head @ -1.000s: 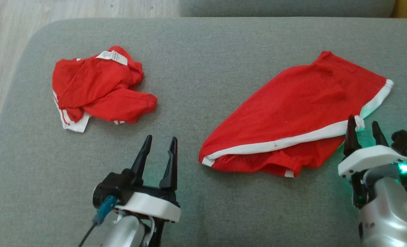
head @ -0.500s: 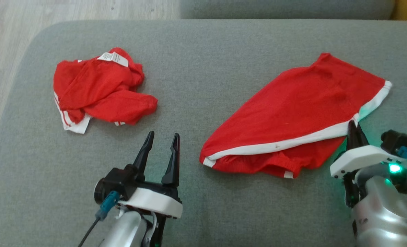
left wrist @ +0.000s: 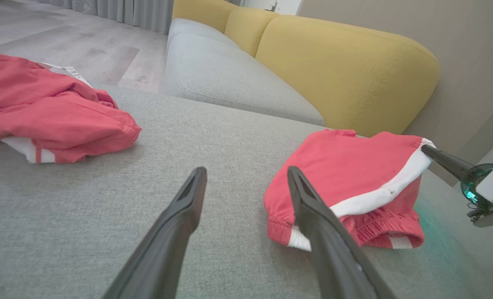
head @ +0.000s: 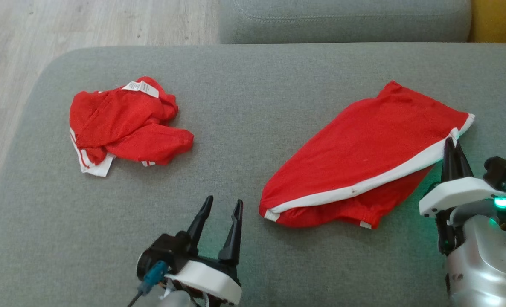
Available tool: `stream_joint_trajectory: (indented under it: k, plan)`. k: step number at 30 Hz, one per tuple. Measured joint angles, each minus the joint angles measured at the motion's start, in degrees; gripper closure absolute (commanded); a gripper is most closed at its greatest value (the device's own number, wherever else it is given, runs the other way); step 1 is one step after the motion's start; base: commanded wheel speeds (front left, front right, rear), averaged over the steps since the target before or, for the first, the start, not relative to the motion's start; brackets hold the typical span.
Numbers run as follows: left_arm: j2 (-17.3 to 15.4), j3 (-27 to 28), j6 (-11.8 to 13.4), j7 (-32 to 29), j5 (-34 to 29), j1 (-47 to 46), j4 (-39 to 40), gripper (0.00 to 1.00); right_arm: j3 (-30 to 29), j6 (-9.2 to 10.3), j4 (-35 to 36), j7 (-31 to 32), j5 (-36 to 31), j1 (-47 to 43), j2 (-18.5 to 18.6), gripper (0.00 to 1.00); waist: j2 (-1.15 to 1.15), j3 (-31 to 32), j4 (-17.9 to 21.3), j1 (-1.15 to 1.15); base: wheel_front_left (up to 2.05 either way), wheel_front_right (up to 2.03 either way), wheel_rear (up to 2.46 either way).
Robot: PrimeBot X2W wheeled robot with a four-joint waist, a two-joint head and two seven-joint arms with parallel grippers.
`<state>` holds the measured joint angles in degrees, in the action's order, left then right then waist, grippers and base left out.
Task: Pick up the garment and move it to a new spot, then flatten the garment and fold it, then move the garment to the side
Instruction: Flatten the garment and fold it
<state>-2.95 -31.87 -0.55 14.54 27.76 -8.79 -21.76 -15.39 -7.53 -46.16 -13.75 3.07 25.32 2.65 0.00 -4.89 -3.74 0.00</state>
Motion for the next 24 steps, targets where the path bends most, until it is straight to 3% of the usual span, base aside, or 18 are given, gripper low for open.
stream_joint_trajectory:
  k: [15, 16, 17, 18, 19, 24]
  plan:
    - [-0.01, -2.09, 0.64, 0.0, 1.77, -0.04, -0.47, 0.0, -5.55, 0.0, 5.39, 3.14, 0.18, -7.58, -0.05, 1.0, 0.0, 2.03, 0.72, 0.0, 0.0, 0.0, 0.0]
    - [-0.01, -1.45, 0.68, 0.0, 1.77, -0.03, -0.37, 0.0, -5.44, 0.0, 5.7, 3.27, 0.9, -8.6, -0.02, 0.9, 0.0, 2.21, 0.92, 0.0, 0.0, 0.0, 0.0]
    - [-0.04, -1.07, 0.99, 0.0, 1.76, -0.04, -0.26, 0.0, -5.0, 0.0, 5.99, 3.58, 1.59, -9.61, -0.02, 0.9, 0.0, 2.37, 1.14, 0.0, 0.0, 0.0, 0.0]
    - [-0.03, -0.75, 1.13, 0.0, 1.76, -0.02, -0.2, 0.0, -4.33, 0.0, 6.42, 3.69, 1.94, -10.68, -0.09, 0.07, 0.0, 2.5, 1.37, 0.0, 0.0, 0.0, 0.0]
    - [-0.01, -0.3, 1.13, 0.0, 1.76, -0.01, -0.12, 0.0, -3.67, 0.0, 6.88, 3.7, 2.21, -11.63, -0.09, 0.0, 0.0, 2.62, 1.61, 0.0, 0.0, 0.0, 0.0]
    - [-0.01, 0.96, 1.13, 0.0, 1.46, 0.04, 0.23, 0.0, -0.29, 0.0, 12.76, 2.85, 2.7, -13.93, -0.1, 0.0, 0.0, 3.23, 2.69, 0.0, 0.0, 0.0, 0.0]
